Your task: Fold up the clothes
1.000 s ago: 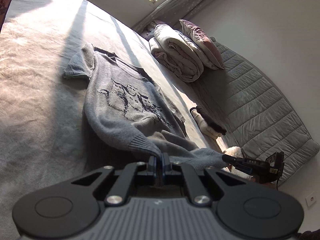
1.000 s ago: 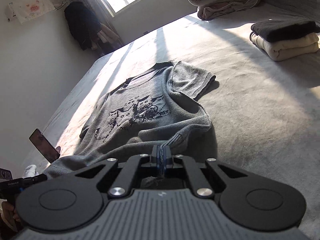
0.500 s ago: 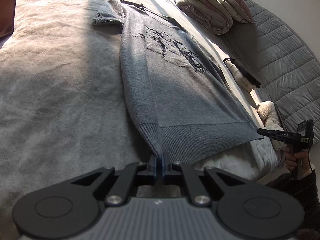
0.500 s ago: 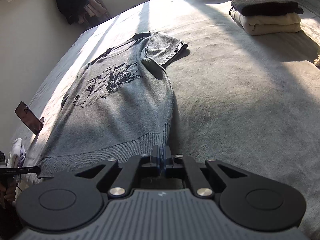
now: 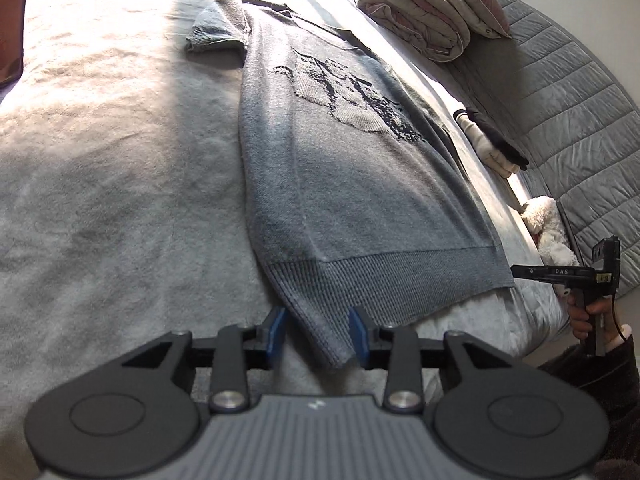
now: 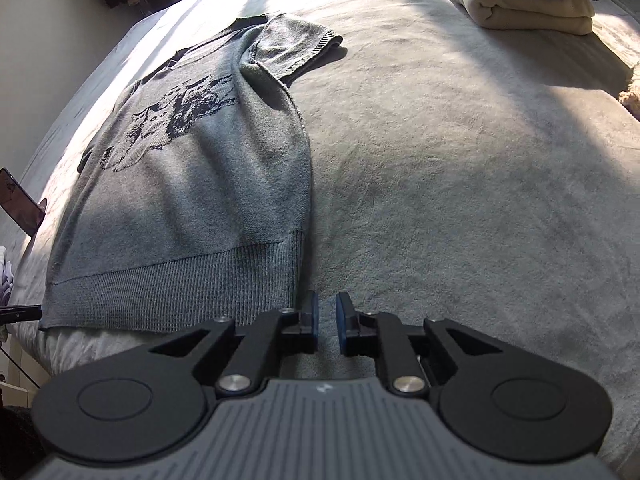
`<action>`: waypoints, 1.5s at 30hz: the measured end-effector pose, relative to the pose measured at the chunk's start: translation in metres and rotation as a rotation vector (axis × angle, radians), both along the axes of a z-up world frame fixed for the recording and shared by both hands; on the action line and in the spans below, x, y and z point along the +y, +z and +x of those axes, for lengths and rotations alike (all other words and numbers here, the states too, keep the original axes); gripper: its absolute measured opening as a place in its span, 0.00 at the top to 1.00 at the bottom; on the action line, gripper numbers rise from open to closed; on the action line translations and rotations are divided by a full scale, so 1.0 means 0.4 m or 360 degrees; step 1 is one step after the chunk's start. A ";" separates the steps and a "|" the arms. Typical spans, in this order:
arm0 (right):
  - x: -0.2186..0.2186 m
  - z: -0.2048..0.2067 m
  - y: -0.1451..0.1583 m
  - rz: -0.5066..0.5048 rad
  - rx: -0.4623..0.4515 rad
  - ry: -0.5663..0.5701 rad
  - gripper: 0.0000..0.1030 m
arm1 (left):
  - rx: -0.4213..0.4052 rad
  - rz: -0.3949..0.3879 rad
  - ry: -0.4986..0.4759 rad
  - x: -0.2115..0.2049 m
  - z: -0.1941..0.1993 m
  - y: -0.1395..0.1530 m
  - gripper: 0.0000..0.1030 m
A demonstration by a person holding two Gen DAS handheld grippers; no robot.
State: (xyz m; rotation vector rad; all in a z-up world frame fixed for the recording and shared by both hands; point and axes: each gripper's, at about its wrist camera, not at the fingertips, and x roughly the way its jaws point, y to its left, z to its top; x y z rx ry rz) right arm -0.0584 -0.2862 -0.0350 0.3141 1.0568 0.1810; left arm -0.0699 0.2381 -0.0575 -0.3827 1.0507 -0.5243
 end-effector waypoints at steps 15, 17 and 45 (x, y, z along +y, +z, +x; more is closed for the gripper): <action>-0.001 0.089 -0.019 0.0262 0.0025 -0.0225 0.63 | 0.0070 -0.0114 0.0371 0.036 0.121 -0.028 0.51; 0.008 0.106 -0.020 0.0288 0.0031 -0.0253 0.63 | 0.0081 -0.0123 0.0430 0.034 0.146 -0.027 0.50; -0.027 0.432 -0.103 0.0866 -0.0046 -0.0800 0.61 | 0.0035 -0.0796 0.1110 0.089 0.445 -0.113 0.51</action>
